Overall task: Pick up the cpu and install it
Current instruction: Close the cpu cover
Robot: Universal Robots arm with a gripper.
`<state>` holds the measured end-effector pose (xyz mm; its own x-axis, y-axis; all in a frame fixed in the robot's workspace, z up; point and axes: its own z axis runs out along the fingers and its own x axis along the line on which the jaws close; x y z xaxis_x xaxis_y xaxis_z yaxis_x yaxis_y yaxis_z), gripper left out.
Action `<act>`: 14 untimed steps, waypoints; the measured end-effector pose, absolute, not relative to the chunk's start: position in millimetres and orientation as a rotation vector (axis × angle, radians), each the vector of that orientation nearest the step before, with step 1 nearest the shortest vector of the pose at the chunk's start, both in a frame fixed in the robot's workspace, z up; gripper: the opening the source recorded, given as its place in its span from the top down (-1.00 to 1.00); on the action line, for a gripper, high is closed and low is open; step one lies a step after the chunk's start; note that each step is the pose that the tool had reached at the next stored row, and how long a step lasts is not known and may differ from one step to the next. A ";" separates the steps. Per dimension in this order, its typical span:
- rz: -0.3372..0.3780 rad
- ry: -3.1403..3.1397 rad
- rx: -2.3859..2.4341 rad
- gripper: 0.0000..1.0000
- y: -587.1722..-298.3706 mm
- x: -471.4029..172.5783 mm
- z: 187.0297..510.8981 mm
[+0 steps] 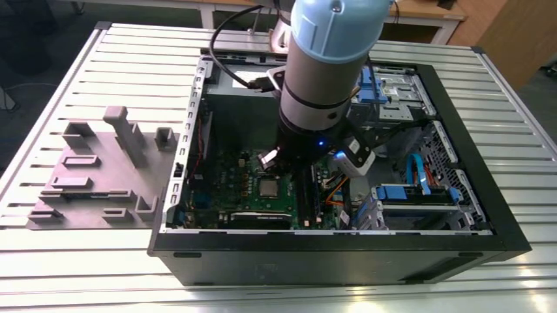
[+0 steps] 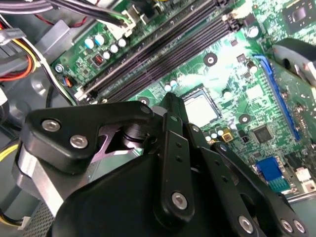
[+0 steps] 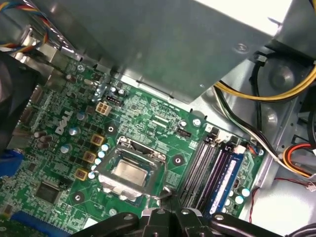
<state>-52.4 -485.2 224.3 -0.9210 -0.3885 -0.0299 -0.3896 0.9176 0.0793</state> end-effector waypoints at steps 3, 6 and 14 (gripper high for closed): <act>0.131 3.063 -0.621 0.80 -485.2 -52.3 224.0; 0.131 3.063 -0.621 0.80 -485.0 -52.3 223.6; 0.131 3.063 -0.621 0.80 -475.8 -52.4 222.4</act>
<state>-52.4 -475.8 222.4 -0.9210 -0.3884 -0.0300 -0.3896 0.9176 0.0793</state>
